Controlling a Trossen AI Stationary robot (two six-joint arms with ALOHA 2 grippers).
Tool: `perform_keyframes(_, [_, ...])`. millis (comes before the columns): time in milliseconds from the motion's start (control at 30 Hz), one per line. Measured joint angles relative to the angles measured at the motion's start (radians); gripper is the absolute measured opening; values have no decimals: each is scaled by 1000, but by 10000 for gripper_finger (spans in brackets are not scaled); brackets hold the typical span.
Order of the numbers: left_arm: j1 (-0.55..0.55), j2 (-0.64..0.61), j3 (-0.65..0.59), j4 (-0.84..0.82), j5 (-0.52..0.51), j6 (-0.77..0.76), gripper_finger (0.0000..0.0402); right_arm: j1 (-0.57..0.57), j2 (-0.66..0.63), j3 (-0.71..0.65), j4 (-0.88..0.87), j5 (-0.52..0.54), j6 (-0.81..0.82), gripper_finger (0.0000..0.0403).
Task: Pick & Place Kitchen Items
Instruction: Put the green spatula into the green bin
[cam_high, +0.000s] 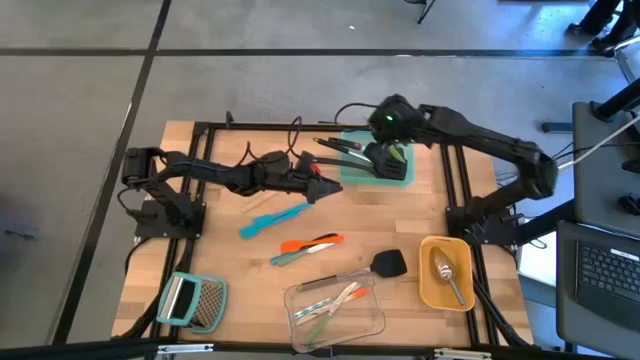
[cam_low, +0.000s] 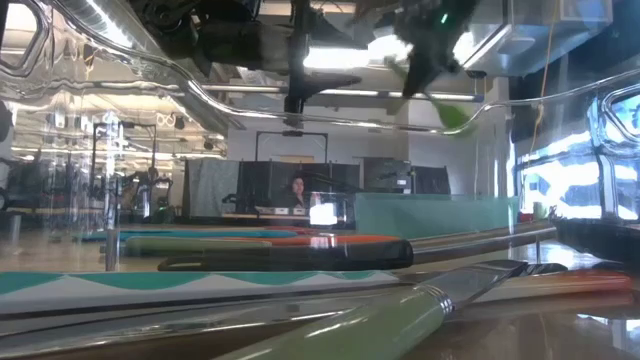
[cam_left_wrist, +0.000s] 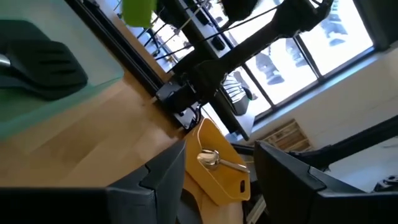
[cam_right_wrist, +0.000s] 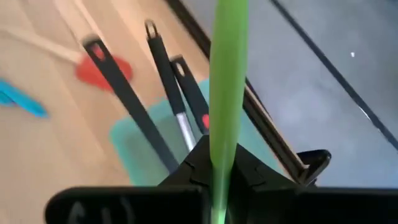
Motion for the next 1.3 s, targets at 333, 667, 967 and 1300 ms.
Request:
perform_keyframes(333, [29,-38,0,-8,-18,-46,172,-199,192,0,-11,-234,-450,16])
perform_keyframes(667, [14,-97,0,-4,-118,-42,159,-266,335,0,-4,-245,-759,16])
perform_keyframes(967, [-1,-137,0,-4,-136,-28,148,-301,389,0,34,-255,-769,16])
perform_keyframes(1300, [-21,-140,0,-7,-167,-17,145,-340,452,0,92,-336,-760,16])
